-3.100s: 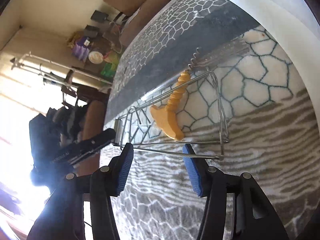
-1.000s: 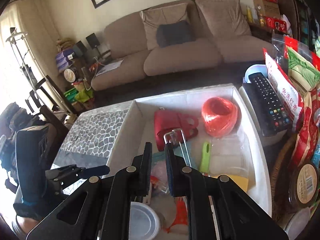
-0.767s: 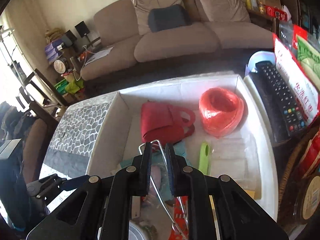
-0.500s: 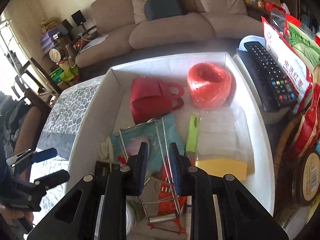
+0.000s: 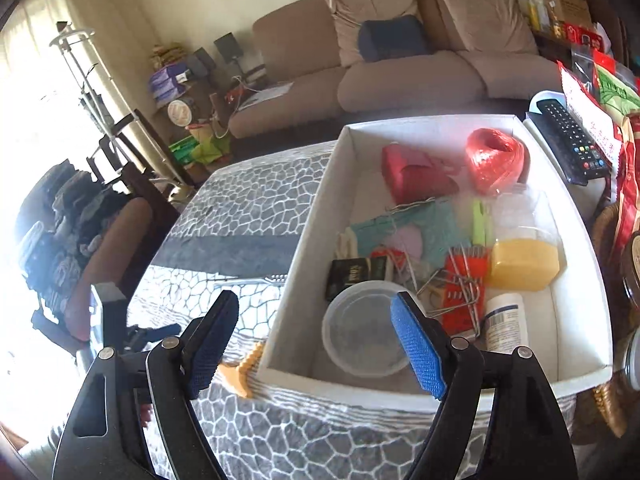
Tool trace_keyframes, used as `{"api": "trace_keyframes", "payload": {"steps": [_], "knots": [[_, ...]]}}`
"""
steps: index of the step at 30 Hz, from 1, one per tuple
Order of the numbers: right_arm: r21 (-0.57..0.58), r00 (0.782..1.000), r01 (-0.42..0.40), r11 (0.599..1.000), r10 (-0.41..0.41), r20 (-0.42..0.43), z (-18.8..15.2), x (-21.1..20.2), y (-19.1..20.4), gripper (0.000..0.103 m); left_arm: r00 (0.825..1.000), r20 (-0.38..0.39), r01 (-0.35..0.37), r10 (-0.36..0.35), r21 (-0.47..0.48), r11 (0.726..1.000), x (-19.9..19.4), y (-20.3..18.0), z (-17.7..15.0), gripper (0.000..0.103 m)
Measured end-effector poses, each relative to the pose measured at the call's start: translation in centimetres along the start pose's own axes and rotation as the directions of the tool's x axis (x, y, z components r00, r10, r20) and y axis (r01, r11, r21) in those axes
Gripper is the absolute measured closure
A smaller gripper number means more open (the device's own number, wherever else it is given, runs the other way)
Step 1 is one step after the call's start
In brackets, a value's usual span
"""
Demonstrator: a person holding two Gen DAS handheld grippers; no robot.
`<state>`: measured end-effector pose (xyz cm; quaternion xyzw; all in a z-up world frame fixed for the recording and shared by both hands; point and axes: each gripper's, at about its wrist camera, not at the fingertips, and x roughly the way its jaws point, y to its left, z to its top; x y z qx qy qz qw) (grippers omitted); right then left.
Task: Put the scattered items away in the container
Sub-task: 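Grasp the yellow T-handle corkscrew with the right tool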
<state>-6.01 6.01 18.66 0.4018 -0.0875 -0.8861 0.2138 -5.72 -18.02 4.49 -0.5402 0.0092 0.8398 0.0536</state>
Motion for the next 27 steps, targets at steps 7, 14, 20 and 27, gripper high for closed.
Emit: {"api": "trace_keyframes", "payload": {"steps": [7, 14, 20, 27], "knots": [[0.028, 0.995, -0.083, 0.996, 0.082, 0.054, -4.0, -1.3, 4.3, 0.018, 0.994, 0.104, 0.031, -0.043, 0.118, 0.993, 0.3, -1.9, -3.4, 0.007], [0.075, 0.993, -0.12, 0.99, 0.119, 0.017, -5.5, 1.4, 4.0, 0.018, 0.983, 0.127, 0.113, -0.135, 0.171, 0.979, 1.8, -2.1, -4.5, 0.006], [0.103, 0.993, -0.119, 0.988, 0.118, 0.01, -5.6, 2.2, 3.3, 0.018, 0.975, 0.176, 0.106, -0.139, 0.184, 0.977, 1.9, -2.9, -4.3, 0.025], [0.099, 0.993, -0.116, 0.988, 0.118, -0.02, -6.2, 2.7, 3.5, 0.018, 0.946, 0.207, 0.237, -0.248, 0.075, 0.969, -0.4, -0.3, -3.8, 0.026]]}}
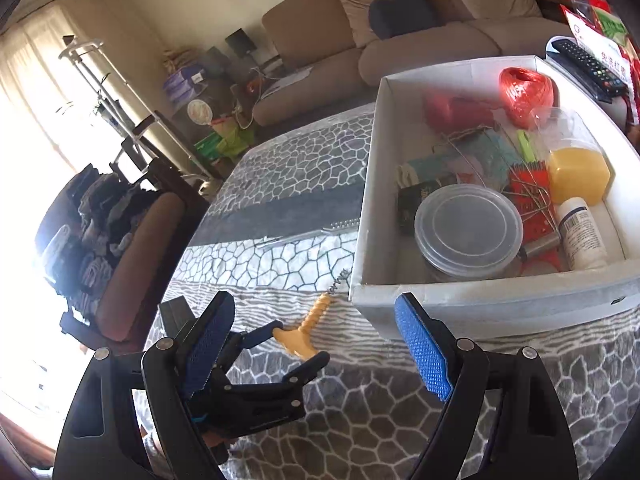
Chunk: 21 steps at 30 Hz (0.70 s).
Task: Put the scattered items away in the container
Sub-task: 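Grasp the yellow T-handle corkscrew with the right tool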
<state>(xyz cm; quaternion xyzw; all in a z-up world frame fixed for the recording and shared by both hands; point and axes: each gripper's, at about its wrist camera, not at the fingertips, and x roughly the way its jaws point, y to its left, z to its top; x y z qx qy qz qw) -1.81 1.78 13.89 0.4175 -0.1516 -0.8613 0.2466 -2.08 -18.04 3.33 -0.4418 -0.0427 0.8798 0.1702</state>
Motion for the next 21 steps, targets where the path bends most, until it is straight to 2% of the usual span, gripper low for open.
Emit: {"api": "trace_keyframes", "payload": {"steps": [2, 3, 5, 6, 8, 10, 11, 13, 15, 17, 19, 21], "knots": [[0.009, 0.999, -0.036, 0.999, 0.036, -0.009, -0.1, 0.2, 0.3, 0.018, 1.0, 0.023, 0.022, -0.022, -0.024, 0.999, -1.5, 0.6, 0.6, 0.026], [0.032, 0.996, -0.081, 0.996, 0.082, -0.026, -0.1, 0.6, 0.3, 0.018, 0.999, 0.027, 0.03, -0.029, -0.033, 0.999, -2.0, 0.9, 0.8, 0.026], [0.122, 0.977, -0.192, 0.974, 0.202, -0.071, -0.8, 1.9, 0.1, 0.017, 0.999, 0.024, 0.034, -0.033, -0.049, 0.998, -2.6, 1.7, 0.8, 0.026], [0.187, 0.964, -0.231, 0.955, 0.251, -0.091, -1.5, 2.9, -0.2, 0.017, 0.999, 0.021, 0.033, -0.031, -0.052, 0.998, -2.8, 2.1, 0.6, 0.026], [0.349, 0.932, -0.255, 0.902, 0.325, -0.159, -3.2, 5.7, -0.9, 0.017, 0.999, 0.005, 0.045, -0.045, -0.063, 0.997, -2.9, 2.6, 0.0, 0.026], [0.505, 0.89, -0.234, 0.831, 0.392, -0.233, -5.0, 8.5, -1.4, 0.017, 0.998, -0.01, 0.056, -0.057, -0.063, 0.996, -3.2, 2.9, -0.8, 0.026], [0.556, 0.878, -0.204, 0.806, 0.402, -0.26, -5.8, 9.7, -1.5, 0.017, 0.998, -0.015, 0.06, -0.061, -0.059, 0.996, -3.5, 2.9, -1.3, 0.026], [0.593, 0.883, -0.175, 0.786, 0.392, -0.259, -6.5, 11.3, -1.5, 0.016, 0.996, -0.025, 0.082, -0.084, -0.063, 0.995, -4.0, 3.0, -2.3, 0.026], [0.567, 0.895, -0.161, 0.808, 0.362, -0.261, -6.3, 12.4, -0.9, 0.016, 0.994, -0.032, 0.103, -0.106, -0.076, 0.992, -4.5, 3.0, -3.3, 0.026], [0.529, 0.89, -0.168, 0.832, 0.359, -0.282, -6.1, 13.7, 0.2, 0.018, 0.99, -0.033, 0.134, -0.138, -0.1, 0.986, -4.9, 3.1, -3.9, 0.026], [0.523, 0.875, -0.174, 0.834, 0.375, -0.307, -6.6, 15.0, 1.1, 0.026, 0.987, -0.034, 0.151, -0.155, -0.108, 0.983, -5.2, 3.0, -4.2, 0.026], [0.521, 0.861, -0.171, 0.836, 0.384, -0.334, -7.4, 15.9, 1.8, 0.056, 0.989, -0.028, 0.145, -0.148, -0.091, 0.985, -5.5, 2.8, -4.2, 0.025]]}}
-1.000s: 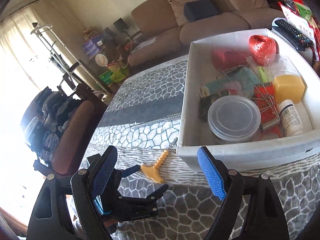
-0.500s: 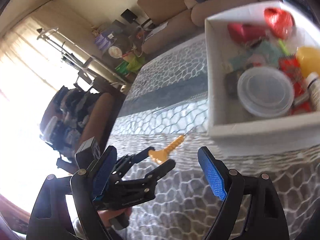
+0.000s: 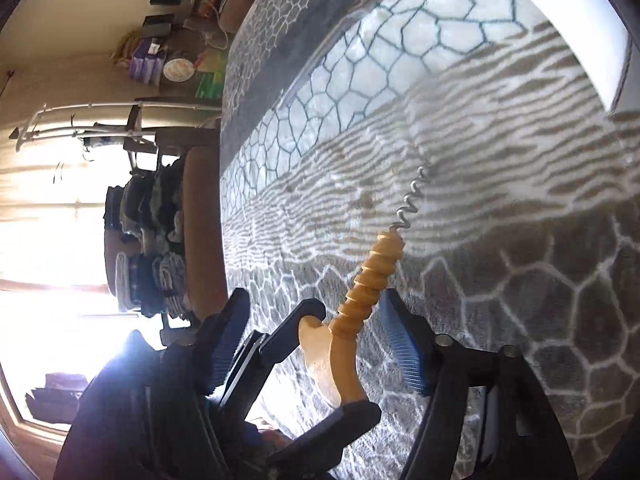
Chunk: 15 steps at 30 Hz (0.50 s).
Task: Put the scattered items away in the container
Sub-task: 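Grasp the yellow T-handle corkscrew with the right tool, then carry the corkscrew into the white box and open the right tool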
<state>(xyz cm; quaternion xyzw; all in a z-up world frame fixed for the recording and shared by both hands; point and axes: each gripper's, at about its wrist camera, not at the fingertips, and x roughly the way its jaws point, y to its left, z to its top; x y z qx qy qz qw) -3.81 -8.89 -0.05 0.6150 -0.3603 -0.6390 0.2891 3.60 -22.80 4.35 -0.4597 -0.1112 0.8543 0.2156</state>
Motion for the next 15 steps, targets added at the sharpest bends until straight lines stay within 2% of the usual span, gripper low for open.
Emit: {"api": "trace_keyframes", "payload": {"steps": [2, 6, 9, 13, 15], "knots": [[-0.035, 1.0, 0.029, 0.999, -0.029, 0.008, -0.5, 0.4, 0.3, 0.071, 1.0, 0.01, 0.014, -0.014, -0.01, 1.0, -0.4, 0.1, 0.1, 0.025], [-0.137, 0.997, 0.06, 0.989, -0.054, 0.047, -1.1, -0.7, 2.0, 0.075, 0.998, 0.05, 0.042, -0.041, -0.019, 0.999, -1.8, -0.1, 0.7, 0.025], [-0.165, 0.997, 0.03, 0.986, -0.018, 0.076, -1.5, -2.2, 3.0, 0.076, 0.994, 0.097, 0.059, -0.058, -0.008, 0.998, -3.4, -1.2, 1.8, 0.025], [-0.223, 0.99, 0.006, 0.975, 0.025, 0.136, -1.3, -5.6, 5.5, 0.076, 0.986, 0.136, 0.09, -0.092, 0.02, 0.996, -4.2, -4.1, 5.4, 0.025], [-0.237, 0.984, -0.004, 0.971, 0.046, 0.174, -0.4, -8.3, 6.4, 0.076, 0.985, 0.142, 0.088, -0.097, 0.067, 0.994, -3.8, -6.6, 8.0, 0.025]]}}
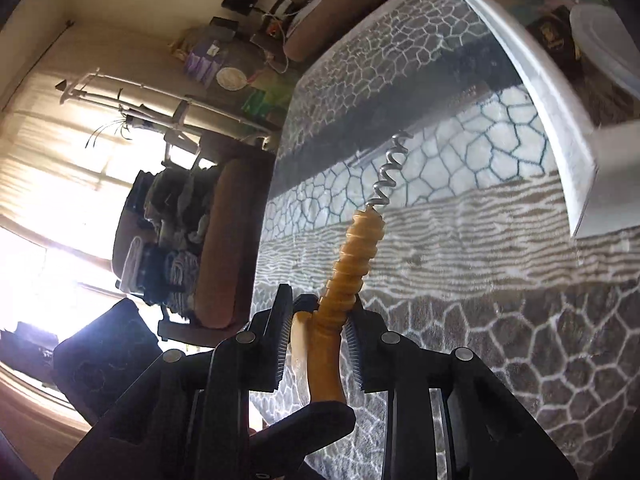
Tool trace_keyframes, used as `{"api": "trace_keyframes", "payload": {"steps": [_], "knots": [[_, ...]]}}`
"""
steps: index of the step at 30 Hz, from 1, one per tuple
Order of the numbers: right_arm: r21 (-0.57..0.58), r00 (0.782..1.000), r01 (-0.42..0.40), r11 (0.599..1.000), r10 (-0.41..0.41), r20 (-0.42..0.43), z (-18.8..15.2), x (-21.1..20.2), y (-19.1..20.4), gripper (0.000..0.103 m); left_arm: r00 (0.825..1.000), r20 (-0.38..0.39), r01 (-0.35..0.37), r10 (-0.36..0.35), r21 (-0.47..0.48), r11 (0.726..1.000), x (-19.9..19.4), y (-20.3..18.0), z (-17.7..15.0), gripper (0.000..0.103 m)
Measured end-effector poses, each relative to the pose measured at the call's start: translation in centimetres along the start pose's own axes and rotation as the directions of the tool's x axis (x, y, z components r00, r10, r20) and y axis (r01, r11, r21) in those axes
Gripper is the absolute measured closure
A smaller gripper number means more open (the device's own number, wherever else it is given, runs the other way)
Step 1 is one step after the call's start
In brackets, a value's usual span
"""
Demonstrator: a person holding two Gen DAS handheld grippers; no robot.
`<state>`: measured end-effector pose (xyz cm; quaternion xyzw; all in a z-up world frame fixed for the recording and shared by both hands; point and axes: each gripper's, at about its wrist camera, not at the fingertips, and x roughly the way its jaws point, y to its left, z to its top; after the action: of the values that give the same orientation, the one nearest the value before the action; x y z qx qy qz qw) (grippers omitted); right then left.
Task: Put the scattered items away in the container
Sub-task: 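Carry the corkscrew into the white box and open the right tool, then move the left tool to the silver perforated file and grasp it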
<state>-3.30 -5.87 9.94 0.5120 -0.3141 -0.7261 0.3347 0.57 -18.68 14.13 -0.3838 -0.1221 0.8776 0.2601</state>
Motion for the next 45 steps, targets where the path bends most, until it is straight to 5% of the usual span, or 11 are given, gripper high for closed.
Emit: {"api": "trace_keyframes", "payload": {"steps": [4, 10, 19, 23, 26, 32, 45], "knots": [[0.005, 0.997, 0.002, 1.0, -0.003, 0.083, 4.2, -5.9, -0.6, 0.076, 1.0, -0.013, 0.013, -0.012, 0.113, 0.994, 4.3, -6.0, 4.7, 0.025], [0.047, 0.985, 0.135, 0.99, -0.139, 0.102, 10.0, -13.8, -5.8, 0.076, 0.993, -0.118, 0.035, -0.016, 0.164, 0.986, 14.8, -13.4, 7.7, 0.025], [0.145, 0.96, 0.276, 0.95, -0.279, 0.001, 14.7, -15.4, -15.8, 0.076, 0.958, -0.272, -0.048, 0.094, 0.173, 0.984, 23.3, -15.1, 7.4, 0.023], [0.133, 0.946, 0.322, 0.937, -0.322, -0.017, 15.2, -14.7, -18.0, 0.073, 0.956, -0.272, -0.062, 0.113, 0.188, 0.98, 22.2, -14.4, 6.7, 0.015], [0.104, 0.923, 0.382, 0.918, -0.384, 0.005, 14.8, -15.1, -17.9, 0.045, 0.961, -0.249, -0.072, 0.122, 0.2, 0.977, 20.4, -13.7, 6.5, 0.012], [0.064, 0.927, 0.365, 0.929, -0.369, 0.066, 13.2, -16.9, -15.5, 0.042, 0.961, -0.195, -0.15, 0.195, 0.224, 0.963, 17.5, -12.0, 6.9, 0.007], [-0.016, 0.871, 0.483, 0.875, -0.479, 0.106, 8.7, -18.3, -8.4, 0.002, 0.968, -0.117, -0.199, 0.22, 0.169, 0.965, 9.5, -11.6, 7.4, 0.0]]}}
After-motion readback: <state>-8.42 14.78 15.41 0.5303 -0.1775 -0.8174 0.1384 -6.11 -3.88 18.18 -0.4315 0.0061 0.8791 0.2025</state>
